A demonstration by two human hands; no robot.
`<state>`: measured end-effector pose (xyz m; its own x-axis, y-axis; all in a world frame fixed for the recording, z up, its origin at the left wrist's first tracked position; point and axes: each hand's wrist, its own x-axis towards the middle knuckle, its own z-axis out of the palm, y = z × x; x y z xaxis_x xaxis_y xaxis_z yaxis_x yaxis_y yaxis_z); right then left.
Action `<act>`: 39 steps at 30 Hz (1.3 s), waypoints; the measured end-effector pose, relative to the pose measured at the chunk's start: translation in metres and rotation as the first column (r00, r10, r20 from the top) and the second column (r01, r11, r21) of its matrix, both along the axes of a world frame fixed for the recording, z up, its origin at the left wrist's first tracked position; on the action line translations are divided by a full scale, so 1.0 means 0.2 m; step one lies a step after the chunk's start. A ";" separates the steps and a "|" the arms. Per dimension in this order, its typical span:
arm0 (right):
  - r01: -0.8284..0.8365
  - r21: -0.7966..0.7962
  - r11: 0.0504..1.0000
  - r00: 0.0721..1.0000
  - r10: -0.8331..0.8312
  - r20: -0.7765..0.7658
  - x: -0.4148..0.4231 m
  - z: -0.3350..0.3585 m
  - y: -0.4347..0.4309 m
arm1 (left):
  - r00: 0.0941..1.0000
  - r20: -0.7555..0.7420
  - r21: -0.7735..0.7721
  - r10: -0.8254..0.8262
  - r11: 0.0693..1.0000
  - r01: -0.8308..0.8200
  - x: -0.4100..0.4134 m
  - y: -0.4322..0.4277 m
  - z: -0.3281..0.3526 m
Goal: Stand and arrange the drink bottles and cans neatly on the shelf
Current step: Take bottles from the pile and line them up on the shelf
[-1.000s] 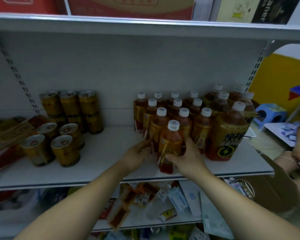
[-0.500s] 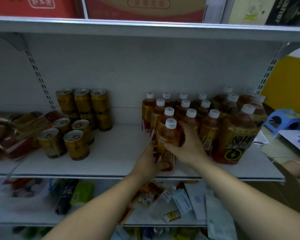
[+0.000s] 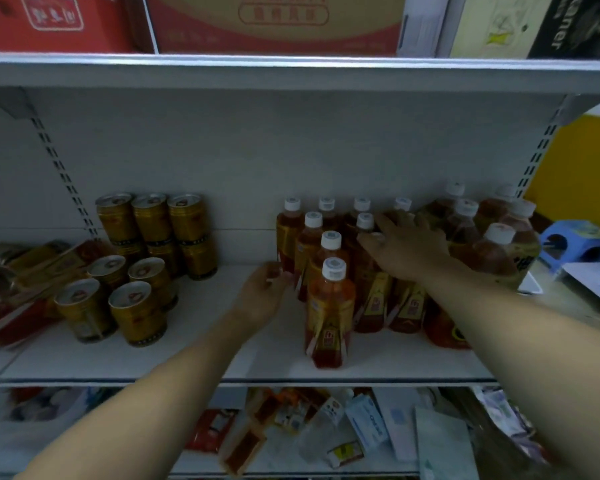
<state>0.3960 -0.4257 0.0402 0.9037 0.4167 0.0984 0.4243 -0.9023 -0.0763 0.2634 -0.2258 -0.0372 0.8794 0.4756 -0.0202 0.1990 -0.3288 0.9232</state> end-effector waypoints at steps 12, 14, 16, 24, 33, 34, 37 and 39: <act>0.010 -0.025 1.000 0.996 -0.008 0.091 0.01 -0.02 0.00 | 0.996 0.056 -0.370 0.063 0.928 -0.038 0.36 -0.07 -0.08; 0.009 -0.027 1.000 0.997 -0.006 0.083 0.01 -0.02 0.00 | 0.999 0.036 -0.405 0.037 0.914 -0.019 0.39 -0.05 -0.18; 0.010 -0.031 0.999 0.996 -0.007 0.084 0.00 -0.02 0.00 | 0.999 0.042 -0.422 0.026 0.907 -0.006 0.40 -0.06 -0.19; 0.009 -0.048 0.999 0.995 -0.005 0.099 0.01 -0.02 0.00 | 0.999 0.044 -0.519 0.018 0.854 0.007 0.36 -0.13 -0.12; -0.006 -0.038 0.999 0.998 0.009 0.064 0.02 -0.02 -0.01 | 0.984 0.158 -0.550 0.087 0.835 0.014 0.02 -0.29 -0.18; -0.010 -0.042 0.999 0.998 0.012 0.055 0.02 -0.02 -0.02 | 0.987 0.150 -0.530 0.060 0.848 0.029 0.00 -0.33 -0.20; -0.028 -0.040 0.999 0.999 0.029 0.022 0.02 0.00 -0.02 | 0.983 0.182 -0.447 0.000 0.891 0.083 0.03 -0.38 -0.22; -0.092 0.011 0.996 0.995 0.091 0.040 0.01 0.01 -0.04 | 0.984 0.179 -0.433 0.005 0.899 0.074 0.03 -0.38 -0.21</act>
<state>0.3980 -0.4330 0.0429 0.8572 0.4957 0.1394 0.5078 -0.8587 -0.0690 0.2702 -0.3022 -0.0782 0.9039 0.4227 -0.0659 0.0207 0.1107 0.9936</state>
